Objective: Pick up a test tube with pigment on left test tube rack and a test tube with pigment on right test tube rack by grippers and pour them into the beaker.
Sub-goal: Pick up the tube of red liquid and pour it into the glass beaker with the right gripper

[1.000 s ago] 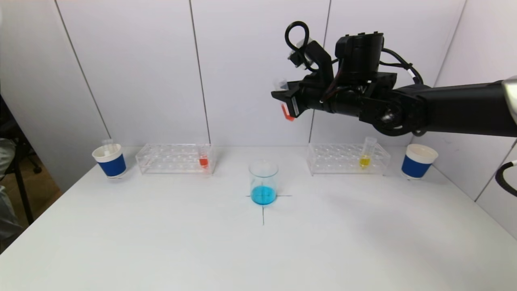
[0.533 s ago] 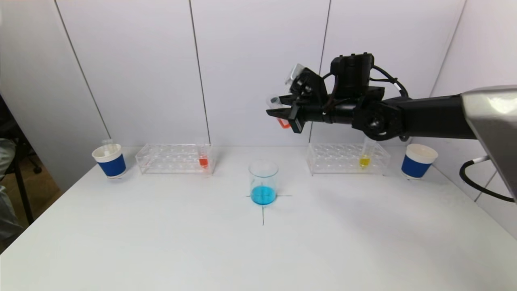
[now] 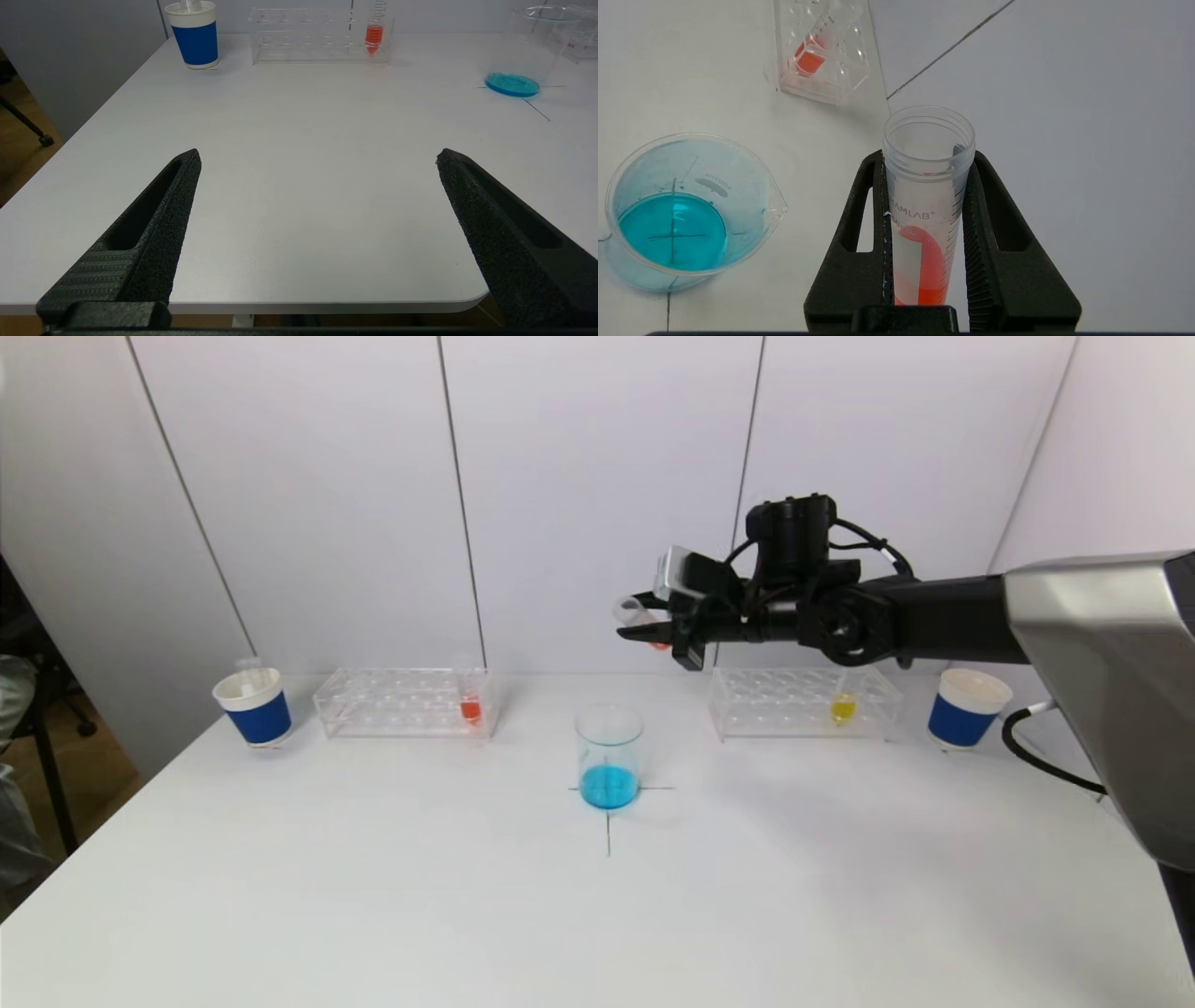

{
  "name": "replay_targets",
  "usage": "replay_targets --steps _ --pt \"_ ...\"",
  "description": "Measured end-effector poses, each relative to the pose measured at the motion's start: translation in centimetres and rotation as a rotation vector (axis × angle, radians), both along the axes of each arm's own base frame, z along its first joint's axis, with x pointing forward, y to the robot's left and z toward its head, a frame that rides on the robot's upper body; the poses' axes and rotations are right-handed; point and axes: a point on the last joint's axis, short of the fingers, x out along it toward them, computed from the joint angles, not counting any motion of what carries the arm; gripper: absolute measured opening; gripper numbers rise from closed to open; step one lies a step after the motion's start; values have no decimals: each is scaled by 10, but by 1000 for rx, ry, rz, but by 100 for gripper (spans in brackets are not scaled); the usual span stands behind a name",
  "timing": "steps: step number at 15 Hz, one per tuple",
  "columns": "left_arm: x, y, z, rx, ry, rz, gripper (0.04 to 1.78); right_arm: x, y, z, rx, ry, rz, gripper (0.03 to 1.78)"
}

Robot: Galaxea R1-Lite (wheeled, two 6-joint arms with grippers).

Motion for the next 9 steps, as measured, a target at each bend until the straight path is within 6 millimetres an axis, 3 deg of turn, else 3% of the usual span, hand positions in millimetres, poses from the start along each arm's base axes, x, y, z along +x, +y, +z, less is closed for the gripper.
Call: replay_targets --steps 9 --pt "0 0 0 0 0 0 176 6 15 -35 -91 -102 90 48"
